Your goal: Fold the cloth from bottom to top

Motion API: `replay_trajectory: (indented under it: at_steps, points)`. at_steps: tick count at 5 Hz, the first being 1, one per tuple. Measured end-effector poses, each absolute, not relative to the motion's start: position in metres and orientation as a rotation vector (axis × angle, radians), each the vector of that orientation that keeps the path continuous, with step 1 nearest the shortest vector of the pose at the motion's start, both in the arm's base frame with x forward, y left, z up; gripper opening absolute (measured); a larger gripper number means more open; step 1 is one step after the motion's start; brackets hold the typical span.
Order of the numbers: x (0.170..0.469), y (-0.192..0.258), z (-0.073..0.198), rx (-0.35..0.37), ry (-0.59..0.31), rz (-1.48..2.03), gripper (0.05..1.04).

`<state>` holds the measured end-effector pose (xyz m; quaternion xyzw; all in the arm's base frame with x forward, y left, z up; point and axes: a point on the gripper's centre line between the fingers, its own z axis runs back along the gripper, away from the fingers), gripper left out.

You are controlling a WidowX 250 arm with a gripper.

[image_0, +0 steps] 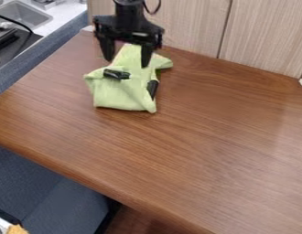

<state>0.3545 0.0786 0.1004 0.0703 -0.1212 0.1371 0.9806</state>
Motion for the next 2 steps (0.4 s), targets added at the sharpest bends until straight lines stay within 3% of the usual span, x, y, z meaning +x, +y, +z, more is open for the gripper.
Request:
replay_trajectory:
  at_steps: [2]
  points:
    - [0.3453, 0.0786, 0.1179, 0.146, -0.283, 0.253, 1.0]
